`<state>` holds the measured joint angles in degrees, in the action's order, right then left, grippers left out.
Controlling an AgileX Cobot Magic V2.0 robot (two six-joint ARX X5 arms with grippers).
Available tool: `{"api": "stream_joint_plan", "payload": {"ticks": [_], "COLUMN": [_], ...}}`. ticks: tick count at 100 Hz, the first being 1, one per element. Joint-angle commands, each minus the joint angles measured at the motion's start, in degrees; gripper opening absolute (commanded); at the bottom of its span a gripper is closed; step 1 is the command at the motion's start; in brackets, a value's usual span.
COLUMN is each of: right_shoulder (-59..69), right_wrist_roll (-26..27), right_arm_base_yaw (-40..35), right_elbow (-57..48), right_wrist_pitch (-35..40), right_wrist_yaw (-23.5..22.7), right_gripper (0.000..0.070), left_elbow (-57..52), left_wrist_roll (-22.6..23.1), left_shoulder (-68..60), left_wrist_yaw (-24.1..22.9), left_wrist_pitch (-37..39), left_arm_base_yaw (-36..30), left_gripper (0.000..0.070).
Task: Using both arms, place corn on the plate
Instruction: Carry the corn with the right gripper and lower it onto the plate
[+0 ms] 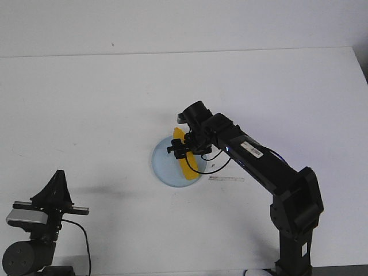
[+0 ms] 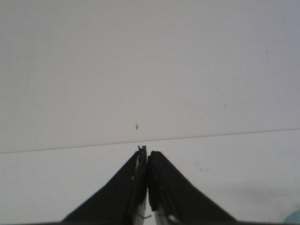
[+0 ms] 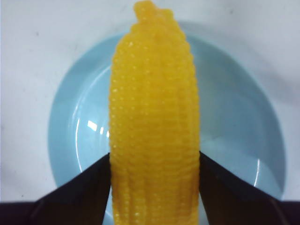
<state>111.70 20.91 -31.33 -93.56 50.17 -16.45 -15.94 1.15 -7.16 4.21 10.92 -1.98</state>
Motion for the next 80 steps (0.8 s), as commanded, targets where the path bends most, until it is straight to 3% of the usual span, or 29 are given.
{"api": "stream_joint_plan", "payload": {"ticks": [1, 10, 36, 52, 80], "right_shoulder": [2.05, 2.84, 3.17, 0.5, -5.7], "right_wrist_roll": [0.63, 0.63, 0.76, 1.16, -2.34], "right_arm_base_yaw": [-0.63, -1.22, -2.14, -2.05, -1.84], "right_elbow": [-1.01, -1.01, -1.01, -1.03, -0.98], "right_wrist_pitch": [-0.09, -0.02, -0.98, -2.32, -4.94], "right_wrist_yaw": [0.02, 0.02, 0.39, 2.34, 10.12], "right_gripper": [0.0365, 0.0421, 0.0431, 0.0563, 0.0546], "left_elbow": [-0.48, -0.48, -0.48, -0.48, -0.48], "left_wrist_roll": [0.74, 0.74, 0.74, 0.74, 0.74], "left_shoulder": [0.13, 0.13, 0.13, 0.13, 0.13], "left_wrist_yaw": [-0.15, -0.17, -0.17, -0.17, -0.17], "left_wrist_pitch": [0.74, 0.74, 0.74, 0.74, 0.74], "left_arm_base_yaw": [0.09, 0.09, 0.09, 0.09, 0.09], "left_gripper": [0.0002, 0.0002, 0.0002, 0.0002, 0.0002]}}
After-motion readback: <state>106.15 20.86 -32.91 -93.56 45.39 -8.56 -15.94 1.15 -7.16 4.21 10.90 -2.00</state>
